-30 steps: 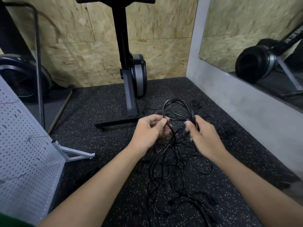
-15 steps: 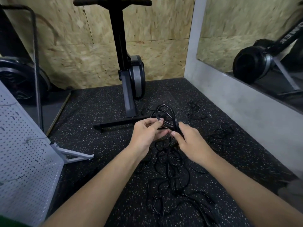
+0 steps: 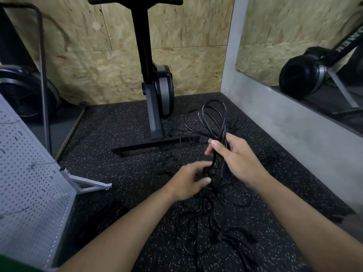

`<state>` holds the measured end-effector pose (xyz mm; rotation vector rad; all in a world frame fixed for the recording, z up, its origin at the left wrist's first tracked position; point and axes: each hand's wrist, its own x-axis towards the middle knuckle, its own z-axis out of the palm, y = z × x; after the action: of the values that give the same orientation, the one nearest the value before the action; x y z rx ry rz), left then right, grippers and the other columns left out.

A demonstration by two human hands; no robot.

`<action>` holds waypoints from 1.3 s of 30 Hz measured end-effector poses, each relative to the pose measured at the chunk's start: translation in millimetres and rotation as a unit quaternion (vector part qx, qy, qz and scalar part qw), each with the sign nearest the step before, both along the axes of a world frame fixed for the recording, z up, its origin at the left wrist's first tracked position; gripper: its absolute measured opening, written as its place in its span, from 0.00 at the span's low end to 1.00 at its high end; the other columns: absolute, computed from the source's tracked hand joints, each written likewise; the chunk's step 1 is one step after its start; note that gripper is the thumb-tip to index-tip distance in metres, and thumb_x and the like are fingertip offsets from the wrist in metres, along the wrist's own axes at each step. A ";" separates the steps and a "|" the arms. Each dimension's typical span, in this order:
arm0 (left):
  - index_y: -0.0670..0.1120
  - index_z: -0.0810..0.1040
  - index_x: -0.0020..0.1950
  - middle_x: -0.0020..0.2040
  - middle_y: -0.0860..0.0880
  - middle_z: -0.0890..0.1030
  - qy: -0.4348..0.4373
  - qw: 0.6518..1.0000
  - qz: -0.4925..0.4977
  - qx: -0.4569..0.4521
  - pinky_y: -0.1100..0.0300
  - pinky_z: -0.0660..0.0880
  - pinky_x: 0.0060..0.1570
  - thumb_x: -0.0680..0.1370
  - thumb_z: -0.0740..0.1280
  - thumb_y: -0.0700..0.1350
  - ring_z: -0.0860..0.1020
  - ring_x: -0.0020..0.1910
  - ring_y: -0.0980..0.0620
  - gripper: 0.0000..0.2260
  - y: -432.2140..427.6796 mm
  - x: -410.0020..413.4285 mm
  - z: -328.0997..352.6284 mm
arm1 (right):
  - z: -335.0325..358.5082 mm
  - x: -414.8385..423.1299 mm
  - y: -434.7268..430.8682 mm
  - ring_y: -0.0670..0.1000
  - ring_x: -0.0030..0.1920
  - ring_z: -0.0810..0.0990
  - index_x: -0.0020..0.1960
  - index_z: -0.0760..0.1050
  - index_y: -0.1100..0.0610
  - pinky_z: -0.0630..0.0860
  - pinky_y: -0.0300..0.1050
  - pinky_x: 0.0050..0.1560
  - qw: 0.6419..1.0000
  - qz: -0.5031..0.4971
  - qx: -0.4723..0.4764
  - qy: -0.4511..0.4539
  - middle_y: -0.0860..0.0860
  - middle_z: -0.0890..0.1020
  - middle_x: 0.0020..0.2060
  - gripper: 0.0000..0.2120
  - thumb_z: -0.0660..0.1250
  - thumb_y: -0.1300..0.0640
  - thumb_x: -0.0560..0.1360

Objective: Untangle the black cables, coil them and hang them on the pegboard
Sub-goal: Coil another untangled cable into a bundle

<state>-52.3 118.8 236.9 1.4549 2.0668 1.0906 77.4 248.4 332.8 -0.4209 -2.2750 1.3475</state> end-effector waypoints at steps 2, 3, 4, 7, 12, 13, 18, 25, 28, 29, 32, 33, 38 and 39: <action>0.53 0.79 0.69 0.64 0.57 0.82 0.008 0.999 -0.021 -0.032 0.62 0.74 0.66 0.83 0.68 0.46 0.78 0.64 0.61 0.14 5.1 5.1 -8.3 | -0.6 0.1 -2.8 0.50 0.49 0.86 0.50 0.81 0.59 0.80 0.49 0.58 0.998 0.008 -0.052 0.021 0.52 0.87 0.44 0.10 0.65 0.56 0.84; 0.52 0.81 0.65 0.60 0.56 0.84 0.011 0.999 -0.014 -0.044 0.60 0.75 0.64 0.84 0.68 0.47 0.80 0.61 0.60 0.10 6.4 6.6 -11.8 | -1.1 -0.1 -3.1 0.52 0.50 0.86 0.52 0.81 0.60 0.82 0.49 0.57 0.996 0.006 -0.084 0.033 0.54 0.87 0.44 0.09 0.64 0.57 0.84; 0.52 0.82 0.62 0.56 0.55 0.85 0.011 0.999 -0.003 -0.052 0.58 0.76 0.62 0.84 0.67 0.46 0.81 0.57 0.58 0.08 6.4 7.0 -13.2 | -1.4 -0.1 -2.3 0.53 0.49 0.87 0.53 0.80 0.61 0.83 0.50 0.56 0.992 0.002 -0.115 0.044 0.54 0.86 0.44 0.08 0.64 0.59 0.85; 0.52 0.83 0.56 0.49 0.55 0.85 0.010 0.997 0.029 -0.076 0.57 0.77 0.55 0.85 0.66 0.47 0.81 0.51 0.56 0.06 0.3 -2.6 -15.1 | -3.0 -0.4 7.4 0.52 0.46 0.85 0.55 0.78 0.60 0.85 0.53 0.53 0.988 -0.029 -0.143 0.048 0.53 0.84 0.43 0.06 0.63 0.60 0.85; 0.47 0.83 0.53 0.46 0.54 0.84 0.057 0.995 0.049 -0.073 0.60 0.74 0.46 0.84 0.68 0.50 0.80 0.46 0.56 0.08 -9.6 -18.5 -14.4 | -18.4 0.6 33.4 0.51 0.40 0.84 0.52 0.75 0.59 0.84 0.57 0.49 0.990 -0.088 0.000 -0.110 0.53 0.83 0.42 0.08 0.62 0.55 0.85; 0.46 0.82 0.53 0.45 0.55 0.82 0.068 0.995 0.055 -0.054 0.64 0.71 0.44 0.83 0.68 0.49 0.78 0.44 0.58 0.07 -10.1 -17.4 -10.5 | -21.4 0.9 36.3 0.52 0.40 0.85 0.52 0.74 0.59 0.84 0.58 0.50 0.985 -0.091 0.031 -0.145 0.54 0.83 0.41 0.08 0.60 0.55 0.86; 0.48 0.82 0.52 0.46 0.57 0.80 0.159 0.981 0.073 0.086 0.68 0.73 0.49 0.82 0.71 0.47 0.78 0.47 0.60 0.04 -7.2 -11.0 16.4 | -28.5 -1.6 33.9 0.52 0.36 0.79 0.54 0.71 0.58 0.73 0.45 0.33 0.955 -0.049 0.149 -0.251 0.56 0.80 0.41 0.12 0.56 0.51 0.87; 0.47 0.83 0.49 0.44 0.56 0.83 0.152 0.964 0.154 0.155 0.63 0.77 0.48 0.78 0.76 0.46 0.80 0.45 0.59 0.04 -8.4 -10.0 30.9 | -26.3 1.9 7.9 0.52 0.35 0.79 0.47 0.69 0.56 0.74 0.44 0.40 0.955 0.069 0.134 -0.256 0.53 0.78 0.36 0.23 0.49 0.40 0.86; 0.47 0.84 0.48 0.43 0.57 0.84 0.139 0.964 0.168 0.153 0.60 0.77 0.47 0.78 0.76 0.46 0.81 0.44 0.59 0.04 -11.0 -12.8 29.8 | -22.6 2.4 7.1 0.49 0.40 0.84 0.54 0.71 0.55 0.79 0.46 0.46 0.938 0.095 0.167 -0.287 0.53 0.83 0.42 0.26 0.51 0.33 0.83; 0.47 0.84 0.49 0.44 0.57 0.84 0.144 0.963 0.168 0.155 0.60 0.77 0.47 0.78 0.76 0.46 0.81 0.44 0.59 0.04 -10.9 -12.5 30.6 | -24.2 1.7 6.6 0.48 0.37 0.83 0.54 0.71 0.55 0.79 0.44 0.42 0.927 0.116 0.184 -0.307 0.52 0.83 0.40 0.22 0.54 0.36 0.84; 0.47 0.82 0.49 0.43 0.57 0.83 0.172 0.958 0.164 0.160 0.60 0.76 0.44 0.78 0.75 0.47 0.79 0.43 0.58 0.06 -10.0 -10.1 33.4 | -29.6 -0.5 5.9 0.51 0.33 0.82 0.53 0.71 0.56 0.77 0.45 0.36 0.910 0.138 0.210 -0.329 0.52 0.81 0.37 0.14 0.57 0.45 0.86; 0.47 0.81 0.48 0.42 0.57 0.82 0.171 0.958 0.167 0.161 0.59 0.76 0.43 0.78 0.75 0.48 0.79 0.42 0.58 0.06 -9.7 -11.1 33.6 | -30.5 -0.4 7.3 0.55 0.35 0.83 0.53 0.71 0.56 0.78 0.48 0.37 0.915 0.136 0.205 -0.319 0.52 0.81 0.38 0.13 0.57 0.47 0.86; 0.49 0.80 0.48 0.45 0.57 0.80 0.126 0.964 0.192 0.135 0.61 0.77 0.46 0.76 0.77 0.49 0.79 0.45 0.58 0.08 -12.2 -19.6 29.9 | -23.8 8.0 17.2 0.56 0.37 0.84 0.50 0.72 0.53 0.80 0.54 0.42 0.935 0.136 0.176 -0.276 0.56 0.83 0.40 0.14 0.58 0.44 0.86; 0.50 0.80 0.49 0.47 0.57 0.79 0.119 0.962 0.209 0.132 0.64 0.76 0.47 0.77 0.77 0.50 0.79 0.47 0.59 0.08 -13.8 -23.3 28.4 | -23.2 10.0 20.0 0.55 0.36 0.84 0.51 0.73 0.53 0.80 0.53 0.42 0.934 0.129 0.184 -0.278 0.56 0.83 0.39 0.14 0.58 0.43 0.85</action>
<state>-75.5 105.0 265.3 1.3539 2.5620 1.4604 87.4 268.4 309.6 -0.4214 -3.0701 0.9487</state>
